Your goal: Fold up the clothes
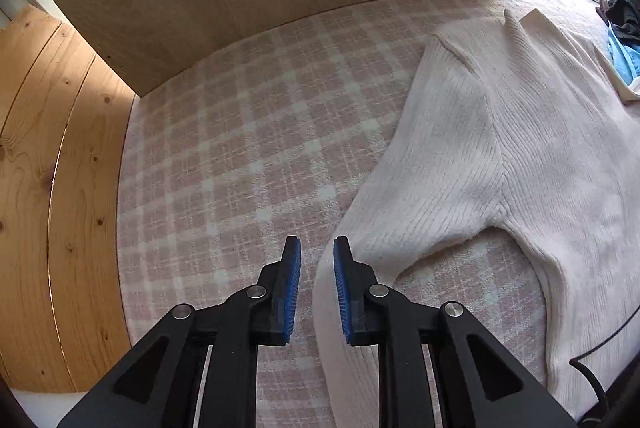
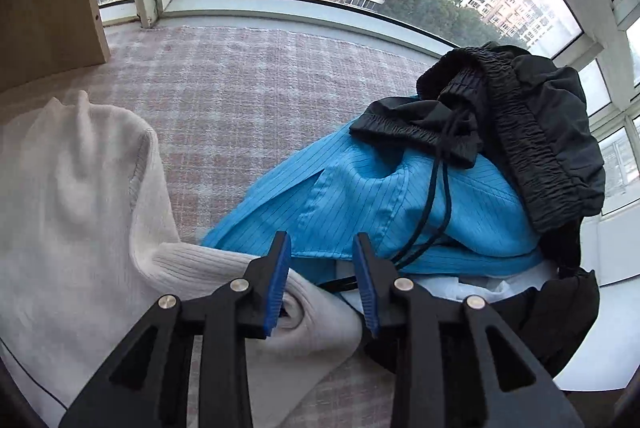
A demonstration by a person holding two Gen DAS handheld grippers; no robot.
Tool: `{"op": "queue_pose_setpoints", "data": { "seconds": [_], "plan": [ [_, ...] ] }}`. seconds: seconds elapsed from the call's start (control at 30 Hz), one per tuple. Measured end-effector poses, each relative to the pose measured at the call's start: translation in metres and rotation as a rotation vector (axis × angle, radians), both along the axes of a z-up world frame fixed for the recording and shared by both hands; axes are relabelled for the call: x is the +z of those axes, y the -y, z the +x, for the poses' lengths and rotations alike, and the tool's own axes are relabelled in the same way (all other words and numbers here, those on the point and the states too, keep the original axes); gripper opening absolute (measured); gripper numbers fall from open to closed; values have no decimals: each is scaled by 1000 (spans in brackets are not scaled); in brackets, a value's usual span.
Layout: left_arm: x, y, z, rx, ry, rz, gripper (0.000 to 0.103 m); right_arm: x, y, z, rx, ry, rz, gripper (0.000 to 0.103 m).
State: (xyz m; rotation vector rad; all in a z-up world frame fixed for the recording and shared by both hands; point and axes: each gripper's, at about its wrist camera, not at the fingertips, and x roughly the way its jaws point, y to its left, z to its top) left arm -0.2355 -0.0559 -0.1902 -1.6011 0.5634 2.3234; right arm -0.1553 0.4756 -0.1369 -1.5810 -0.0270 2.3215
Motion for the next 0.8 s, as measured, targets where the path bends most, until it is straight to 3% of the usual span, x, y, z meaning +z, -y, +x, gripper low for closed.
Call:
{"op": "queue_pose_setpoints", "data": {
  "seconds": [0.1, 0.17, 0.33, 0.43, 0.6, 0.8],
  "plan": [
    [27, 14, 18, -3, -16, 70, 20, 11, 37, 46, 125, -65, -119, 32],
    [44, 13, 29, -32, -2, 130, 23, 10, 65, 80, 215, -76, -183, 39],
    [50, 2, 113, -151, 49, 182, 31, -21, 127, 183, 296, -38, -314, 40],
    [39, -18, 166, -215, 132, 220, 34, -43, 157, 226, 337, -9, -352, 40],
    [10, -55, 237, -322, 251, 241, 34, -71, 186, 241, 392, 25, -358, 41],
    [-3, -74, 252, -338, 309, 290, 34, -91, 198, 229, 401, 34, -384, 41]
  ]
}}
